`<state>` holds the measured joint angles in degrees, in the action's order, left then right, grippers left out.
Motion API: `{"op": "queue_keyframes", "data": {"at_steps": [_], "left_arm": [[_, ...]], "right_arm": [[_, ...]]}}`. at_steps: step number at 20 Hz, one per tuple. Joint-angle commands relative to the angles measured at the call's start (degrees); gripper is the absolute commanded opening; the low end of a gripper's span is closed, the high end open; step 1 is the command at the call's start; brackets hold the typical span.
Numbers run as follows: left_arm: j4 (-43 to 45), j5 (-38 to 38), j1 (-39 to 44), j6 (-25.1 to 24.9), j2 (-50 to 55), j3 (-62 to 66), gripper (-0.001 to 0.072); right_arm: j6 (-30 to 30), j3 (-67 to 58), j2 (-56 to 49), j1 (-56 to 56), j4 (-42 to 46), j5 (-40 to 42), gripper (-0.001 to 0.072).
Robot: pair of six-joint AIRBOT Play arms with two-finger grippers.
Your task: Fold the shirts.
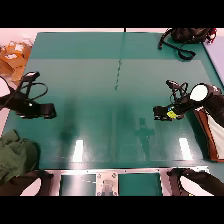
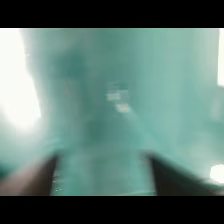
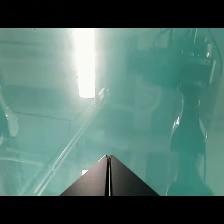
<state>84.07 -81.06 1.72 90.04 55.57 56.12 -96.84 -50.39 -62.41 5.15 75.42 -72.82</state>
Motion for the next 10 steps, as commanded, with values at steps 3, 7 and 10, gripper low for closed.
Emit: {"op": "queue_keyframes", "data": {"at_steps": [3,7,10], "left_arm": [[28.0,-2.4,-4.0,9.0,0.0,-6.3,0.0717],[27.6,-1.0,-14.0,9.0,0.0,-18.7,0.0717],[25.9,0.4,-18.7,8.9,0.0,-24.7,0.0717]], "right_arm": [[0.0,0.0,0.0,0.1,0.0,0.0,0.0013],[0.0,0.0,0.0,0.1,0.0,0.0,0.0013],[0.0,0.0,0.0,0.1,0.0,0.0,0.0013]]}}
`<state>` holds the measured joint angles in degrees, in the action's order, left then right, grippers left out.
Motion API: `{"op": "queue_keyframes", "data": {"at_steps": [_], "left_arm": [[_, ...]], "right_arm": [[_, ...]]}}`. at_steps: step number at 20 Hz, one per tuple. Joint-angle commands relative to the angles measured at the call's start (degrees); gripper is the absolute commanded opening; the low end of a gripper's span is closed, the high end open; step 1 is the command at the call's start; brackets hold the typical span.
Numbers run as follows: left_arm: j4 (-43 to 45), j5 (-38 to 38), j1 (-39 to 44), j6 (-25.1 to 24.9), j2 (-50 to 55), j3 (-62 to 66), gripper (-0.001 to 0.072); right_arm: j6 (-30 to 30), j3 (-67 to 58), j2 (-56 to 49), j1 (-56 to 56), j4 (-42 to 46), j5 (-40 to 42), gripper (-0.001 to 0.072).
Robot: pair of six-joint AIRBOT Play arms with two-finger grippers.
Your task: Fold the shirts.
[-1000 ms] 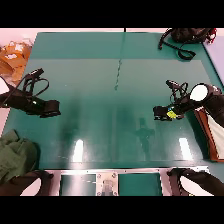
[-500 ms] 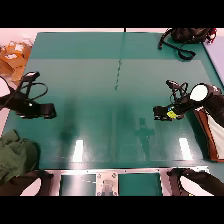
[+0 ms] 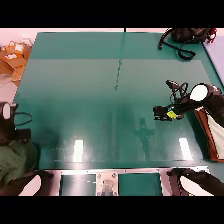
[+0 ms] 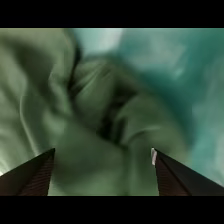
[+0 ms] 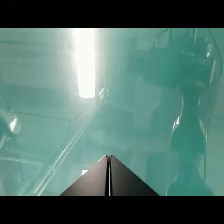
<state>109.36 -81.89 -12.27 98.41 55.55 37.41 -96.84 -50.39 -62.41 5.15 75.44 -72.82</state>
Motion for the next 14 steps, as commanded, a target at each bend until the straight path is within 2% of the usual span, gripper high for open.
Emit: {"op": "queue_keyframes", "data": {"at_steps": [1,2,4,7,10,11,14], "left_arm": [[0.6,2.0,-5.6,0.5,0.0,-7.2,0.0715],[0.6,3.0,-6.3,0.5,0.0,-8.1,0.0683],[0.6,3.9,-6.6,-0.4,0.0,-8.0,0.0036],[-2.2,2.8,-6.6,-1.7,0.0,-3.8,0.0022],[-17.4,0.2,-6.5,-8.2,0.0,8.0,0.0022],[-22.5,-0.4,-5.3,-9.0,0.0,12.8,0.0021],[-33.4,1.3,6.2,-10.5,0.0,26.7,0.0021]], "right_arm": [[0.0,0.0,0.0,0.1,0.0,0.0,0.0013],[0.0,0.0,0.0,0.1,0.0,0.0,0.0013],[0.0,0.0,0.0,0.1,0.0,0.0,0.0013],[0.0,0.0,0.0,0.1,0.0,0.0,0.0013],[0.0,0.0,0.0,0.1,0.0,0.0,0.0013],[0.0,0.0,0.0,0.1,0.0,0.0,0.0014],[0.0,0.0,0.0,0.1,0.0,0.0,0.0013]]}}
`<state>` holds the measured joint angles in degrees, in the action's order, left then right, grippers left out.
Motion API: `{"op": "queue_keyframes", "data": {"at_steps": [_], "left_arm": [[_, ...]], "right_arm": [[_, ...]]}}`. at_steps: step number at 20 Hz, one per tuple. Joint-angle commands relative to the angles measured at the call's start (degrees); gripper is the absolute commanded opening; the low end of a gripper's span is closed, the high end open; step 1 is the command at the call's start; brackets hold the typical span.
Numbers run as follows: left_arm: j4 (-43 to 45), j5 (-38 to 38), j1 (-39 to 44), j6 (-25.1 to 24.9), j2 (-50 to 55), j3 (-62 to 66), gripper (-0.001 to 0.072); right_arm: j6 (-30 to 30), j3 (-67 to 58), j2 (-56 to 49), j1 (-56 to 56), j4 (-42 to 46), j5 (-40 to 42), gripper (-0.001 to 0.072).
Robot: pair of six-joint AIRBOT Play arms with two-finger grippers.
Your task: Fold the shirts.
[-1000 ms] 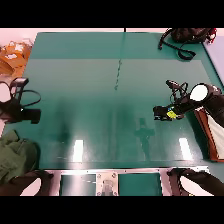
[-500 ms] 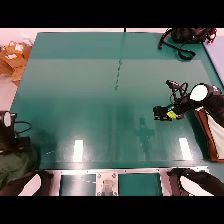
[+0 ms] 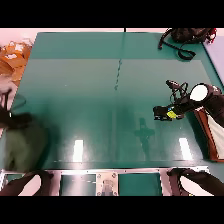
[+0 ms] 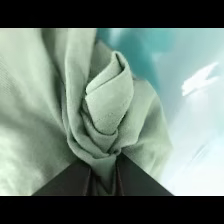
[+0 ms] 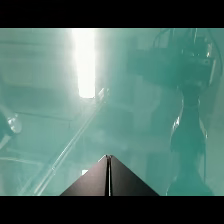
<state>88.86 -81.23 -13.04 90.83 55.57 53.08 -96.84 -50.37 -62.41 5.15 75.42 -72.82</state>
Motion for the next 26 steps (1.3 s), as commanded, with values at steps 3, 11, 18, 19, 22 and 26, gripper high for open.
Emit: {"op": "queue_keyframes", "data": {"at_steps": [3,11,18,19,22,26], "left_arm": [[-18.9,11.5,21.5,-2.8,0.0,16.4,0.0021],[-28.2,28.6,42.2,-4.2,15.2,16.3,0.0670],[-28.1,13.9,27.0,-3.8,17.4,20.9,0.0717],[-28.0,11.2,24.3,-3.8,17.4,20.9,0.0717],[-27.3,5.0,21.4,-3.9,17.4,16.4,0.0716],[-30.0,9.5,21.4,-3.9,17.4,0.7,0.0716]], "right_arm": [[0.0,0.0,0.0,0.1,0.0,0.0,0.0013],[0.0,0.0,0.0,0.1,0.0,0.5,0.0013],[0.0,0.0,0.0,0.0,0.0,1.9,0.0013],[-0.1,0.1,0.0,0.0,-0.2,1.9,0.0013],[0.1,0.8,-0.1,0.1,-3.3,6.8,0.0013],[7.6,-1.9,-5.3,-0.4,-9.2,13.2,0.0028]]}}
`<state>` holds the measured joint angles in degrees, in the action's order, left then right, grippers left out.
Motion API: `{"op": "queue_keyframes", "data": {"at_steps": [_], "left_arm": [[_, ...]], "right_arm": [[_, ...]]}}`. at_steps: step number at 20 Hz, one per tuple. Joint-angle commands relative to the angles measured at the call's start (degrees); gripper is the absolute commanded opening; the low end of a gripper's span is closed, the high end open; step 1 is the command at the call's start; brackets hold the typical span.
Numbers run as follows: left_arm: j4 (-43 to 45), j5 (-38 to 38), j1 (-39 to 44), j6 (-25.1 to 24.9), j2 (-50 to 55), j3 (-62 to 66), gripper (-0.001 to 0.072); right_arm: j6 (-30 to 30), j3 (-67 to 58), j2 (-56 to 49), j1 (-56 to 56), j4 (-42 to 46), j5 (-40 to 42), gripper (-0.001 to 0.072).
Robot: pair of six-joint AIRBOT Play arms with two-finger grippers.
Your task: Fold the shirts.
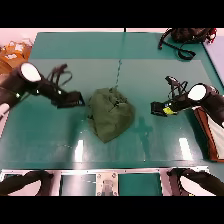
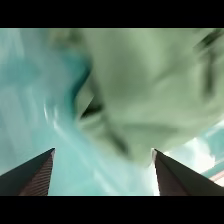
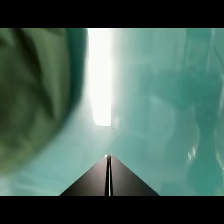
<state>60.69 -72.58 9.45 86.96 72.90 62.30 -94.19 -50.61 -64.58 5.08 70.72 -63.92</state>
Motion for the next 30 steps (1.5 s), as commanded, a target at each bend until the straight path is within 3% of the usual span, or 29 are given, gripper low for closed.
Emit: {"op": "queue_keyframes", "data": {"at_steps": [1,2,4,5,6,9,10,16,17,18,19,20,21,22,23,27,30], "left_arm": [[-4.2,3.2,-1.0,-0.1,0.1,-12.5,0.0716],[-7.6,5.8,-1.0,-1.3,0.1,-15.7,0.0716],[-18.4,11.4,-1.0,-6.8,0.1,-20.5,0.0716],[-23.0,13.2,-1.0,-9.4,0.1,-21.9,0.0716],[-25.9,14.5,-0.6,-11.1,0.1,-23.0,0.0715],[-25.8,16.0,3.0,-11.0,0.1,-25.7,0.0716],[-25.9,16.3,4.2,-11.0,0.1,-26.2,0.0716],[-29.2,27.5,7.3,-11.0,0.1,-26.2,0.0713],[-30.6,29.0,7.3,-11.1,0.4,-26.2,0.0662],[-32.1,30.1,7.3,-12.3,1.0,-26.2,0.0517],[-34.4,30.2,7.3,-14.1,1.9,-26.2,0.0482],[-36.8,30.0,7.3,-15.6,2.6,-26.2,0.0481],[-38.6,29.9,7.3,-17.4,2.9,-26.1,0.0407],[-39.2,29.7,7.2,-19.0,2.9,-25.6,0.0137],[-39.1,29.5,7.1,-20.3,2.9,-24.7,0.0024],[-33.3,27.6,7.1,-19.5,2.8,-19.4,0.0022],[-21.0,23.1,7.1,-13.3,2.8,-15.8,0.0023]], "right_arm": [[7.3,-3.4,-5.8,-0.3,-6.5,4.3,0.0145],[9.5,-5.7,-9.0,-0.3,-8.7,4.3,0.0278],[12.7,-11.3,-15.6,-0.3,-12.9,4.3,0.0290],[13.8,-14.6,-19.4,-0.3,-15.3,4.3,0.0347],[14.1,-17.7,-23.2,-0.3,-17.5,3.9,0.0454],[15.2,-24.1,-32.7,-0.3,-20.6,0.2,0.0456],[15.2,-24.8,-34.8,-0.3,-20.8,-0.7,0.0398],[18.4,-24.7,-39.8,1.7,-21.9,-4.3,0.0369],[18.4,-24.7,-39.9,2.1,-22.1,-4.2,0.0310],[19.1,-24.7,-39.8,2.4,-22.2,-4.2,0.0248],[19.7,-24.7,-39.8,2.5,-22.2,-4.3,0.0183],[19.9,-24.8,-39.8,2.4,-22.1,-4.3,0.0063],[19.9,-24.8,-39.8,2.3,-22.1,-4.3,0.0014],[19.9,-24.8,-39.7,2.0,-22.1,-4.5,0.0014],[19.9,-24.8,-39.5,1.5,-22.1,-4.7,0.0013],[19.9,-24.8,-36.7,-2.2,-22.0,-6.2,0.0012],[19.9,-24.8,-33.1,-6.4,-21.6,-6.7,0.0012]]}}
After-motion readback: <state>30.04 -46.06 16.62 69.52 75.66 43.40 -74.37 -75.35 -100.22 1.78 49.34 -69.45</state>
